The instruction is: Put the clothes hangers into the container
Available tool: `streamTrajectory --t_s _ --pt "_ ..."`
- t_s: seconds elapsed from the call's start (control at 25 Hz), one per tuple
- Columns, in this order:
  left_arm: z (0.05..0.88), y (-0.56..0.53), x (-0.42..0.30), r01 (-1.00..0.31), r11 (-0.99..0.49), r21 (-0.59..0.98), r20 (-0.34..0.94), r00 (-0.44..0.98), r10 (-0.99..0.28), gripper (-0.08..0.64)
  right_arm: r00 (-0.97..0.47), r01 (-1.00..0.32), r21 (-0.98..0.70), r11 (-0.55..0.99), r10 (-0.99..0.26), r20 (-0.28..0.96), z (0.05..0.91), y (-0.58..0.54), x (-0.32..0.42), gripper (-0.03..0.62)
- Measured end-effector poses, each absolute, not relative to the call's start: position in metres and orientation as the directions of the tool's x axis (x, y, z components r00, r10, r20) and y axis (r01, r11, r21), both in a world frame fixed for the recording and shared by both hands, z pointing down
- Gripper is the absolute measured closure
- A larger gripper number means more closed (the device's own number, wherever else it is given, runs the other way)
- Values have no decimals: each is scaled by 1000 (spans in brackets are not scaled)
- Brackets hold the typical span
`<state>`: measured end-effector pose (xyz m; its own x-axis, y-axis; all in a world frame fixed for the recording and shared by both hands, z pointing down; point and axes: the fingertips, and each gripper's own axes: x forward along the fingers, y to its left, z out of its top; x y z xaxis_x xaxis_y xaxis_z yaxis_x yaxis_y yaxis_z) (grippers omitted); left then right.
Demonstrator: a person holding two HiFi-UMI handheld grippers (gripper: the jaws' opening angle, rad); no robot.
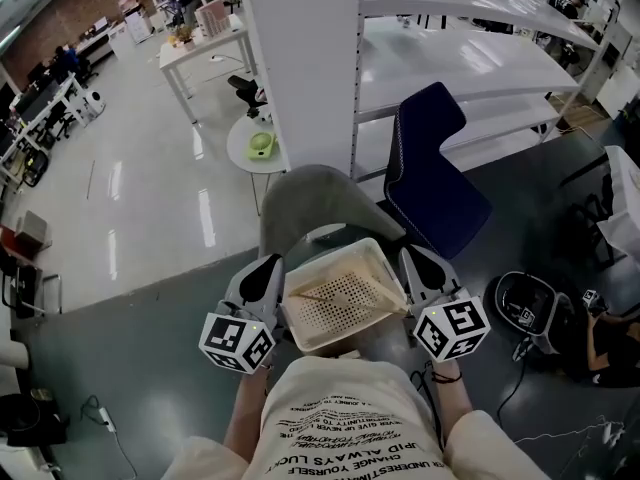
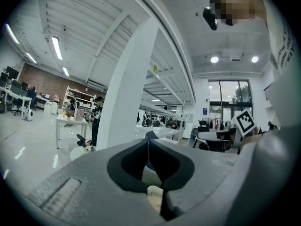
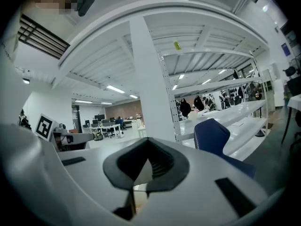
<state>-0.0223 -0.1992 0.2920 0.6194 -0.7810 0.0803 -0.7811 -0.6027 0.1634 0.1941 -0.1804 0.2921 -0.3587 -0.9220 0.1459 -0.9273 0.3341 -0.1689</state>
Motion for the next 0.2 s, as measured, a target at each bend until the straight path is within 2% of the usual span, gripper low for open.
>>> streamTrajectory --t_s 0.2 --pt "295 -197 -23 -786 -598 157 85 614 -784 535 -352 -930 -164 328 -925 144 294 -177 198 589"
